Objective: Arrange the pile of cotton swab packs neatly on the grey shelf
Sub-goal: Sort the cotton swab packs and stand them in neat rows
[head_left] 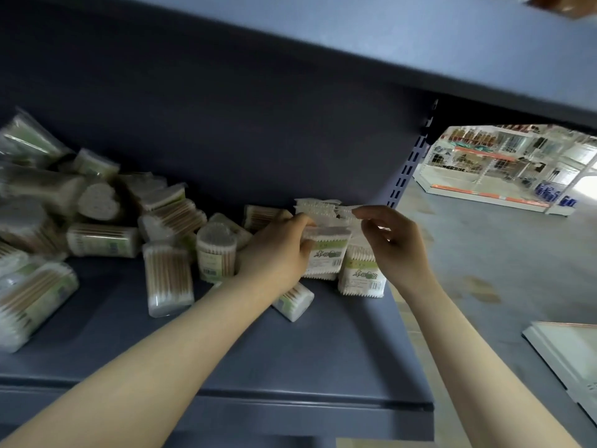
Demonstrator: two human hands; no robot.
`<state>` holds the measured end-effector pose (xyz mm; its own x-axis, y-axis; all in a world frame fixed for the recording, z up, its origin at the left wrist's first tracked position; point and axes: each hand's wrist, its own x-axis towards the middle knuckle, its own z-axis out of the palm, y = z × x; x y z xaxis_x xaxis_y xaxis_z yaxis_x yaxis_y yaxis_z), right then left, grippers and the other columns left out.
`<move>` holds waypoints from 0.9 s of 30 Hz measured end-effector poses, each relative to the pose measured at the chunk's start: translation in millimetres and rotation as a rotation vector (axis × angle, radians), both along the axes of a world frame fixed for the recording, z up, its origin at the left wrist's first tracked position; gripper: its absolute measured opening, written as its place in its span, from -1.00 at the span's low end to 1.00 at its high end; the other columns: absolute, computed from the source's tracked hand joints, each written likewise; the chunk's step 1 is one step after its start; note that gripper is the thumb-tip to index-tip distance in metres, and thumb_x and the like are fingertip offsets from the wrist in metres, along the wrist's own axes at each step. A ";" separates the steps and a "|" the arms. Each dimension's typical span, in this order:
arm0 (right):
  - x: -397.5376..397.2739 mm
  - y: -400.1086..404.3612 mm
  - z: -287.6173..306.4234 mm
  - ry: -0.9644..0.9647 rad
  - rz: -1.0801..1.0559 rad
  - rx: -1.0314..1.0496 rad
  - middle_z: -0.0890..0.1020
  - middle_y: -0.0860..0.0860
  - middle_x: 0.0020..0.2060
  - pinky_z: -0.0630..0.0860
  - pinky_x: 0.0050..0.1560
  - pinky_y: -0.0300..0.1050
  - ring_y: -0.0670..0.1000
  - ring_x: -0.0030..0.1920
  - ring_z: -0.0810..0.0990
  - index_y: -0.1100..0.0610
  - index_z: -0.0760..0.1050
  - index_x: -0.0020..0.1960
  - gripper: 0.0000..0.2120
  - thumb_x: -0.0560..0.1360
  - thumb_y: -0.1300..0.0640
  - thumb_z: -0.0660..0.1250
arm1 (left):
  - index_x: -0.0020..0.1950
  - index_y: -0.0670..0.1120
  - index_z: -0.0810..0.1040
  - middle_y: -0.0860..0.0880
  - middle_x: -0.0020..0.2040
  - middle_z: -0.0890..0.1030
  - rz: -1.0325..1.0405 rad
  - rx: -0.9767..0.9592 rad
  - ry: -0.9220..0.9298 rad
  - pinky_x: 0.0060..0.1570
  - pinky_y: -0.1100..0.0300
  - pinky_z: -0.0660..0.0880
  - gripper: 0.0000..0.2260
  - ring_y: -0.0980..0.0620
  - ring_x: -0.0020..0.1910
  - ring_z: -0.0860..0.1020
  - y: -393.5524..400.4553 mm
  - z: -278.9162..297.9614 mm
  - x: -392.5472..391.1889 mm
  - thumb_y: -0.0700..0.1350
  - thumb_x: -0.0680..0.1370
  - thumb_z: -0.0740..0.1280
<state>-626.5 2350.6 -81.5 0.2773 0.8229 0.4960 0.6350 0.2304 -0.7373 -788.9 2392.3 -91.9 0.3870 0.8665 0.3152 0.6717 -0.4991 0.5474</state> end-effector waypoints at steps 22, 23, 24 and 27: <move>30.7 4.3 -40.7 -0.545 0.006 -0.344 0.21 0.03 0.46 -0.07 0.32 -0.39 0.03 0.48 0.08 0.09 0.20 0.45 -0.26 0.31 0.36 0.30 | 0.28 0.01 0.44 0.00 0.19 0.33 0.010 0.219 0.241 0.10 0.16 0.23 -0.71 -0.05 0.20 0.30 0.2 -26.2 30.6 -0.09 0.55 0.23; 31.0 4.5 -41.8 -0.549 0.007 -0.339 0.22 0.03 0.45 -0.07 0.32 -0.40 0.03 0.48 0.09 0.09 0.21 0.44 -0.26 0.31 0.36 0.30 | 0.27 0.00 0.45 -0.01 0.18 0.34 0.015 0.224 0.236 0.10 0.15 0.24 -0.71 -0.06 0.20 0.31 0.7 -26.7 31.0 -0.10 0.55 0.23; 31.4 4.6 -42.7 -0.552 0.008 -0.333 0.23 0.03 0.45 -0.07 0.32 -0.41 0.03 0.48 0.10 0.10 0.22 0.44 -0.26 0.30 0.36 0.31 | 0.26 -0.01 0.46 -0.02 0.17 0.36 0.023 0.228 0.239 0.09 0.13 0.24 -0.72 -0.07 0.19 0.32 1.3 -27.4 31.0 -0.11 0.55 0.24; 31.9 5.0 -45.2 -0.555 0.005 -0.323 0.26 0.04 0.44 -0.03 0.35 -0.37 0.04 0.47 0.12 0.11 0.25 0.43 -0.27 0.29 0.37 0.32 | 0.08 -0.08 0.57 -0.08 0.04 0.46 0.016 0.270 0.248 -0.04 0.05 0.34 -0.77 -0.17 0.06 0.44 1.1 -28.2 30.1 -0.16 0.43 0.40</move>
<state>-594.6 2355.6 -126.6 0.0460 0.9554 0.2916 0.9417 0.0559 -0.3319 -758.8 2393.4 -120.1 0.4677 0.7713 0.4317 0.7761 -0.5921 0.2171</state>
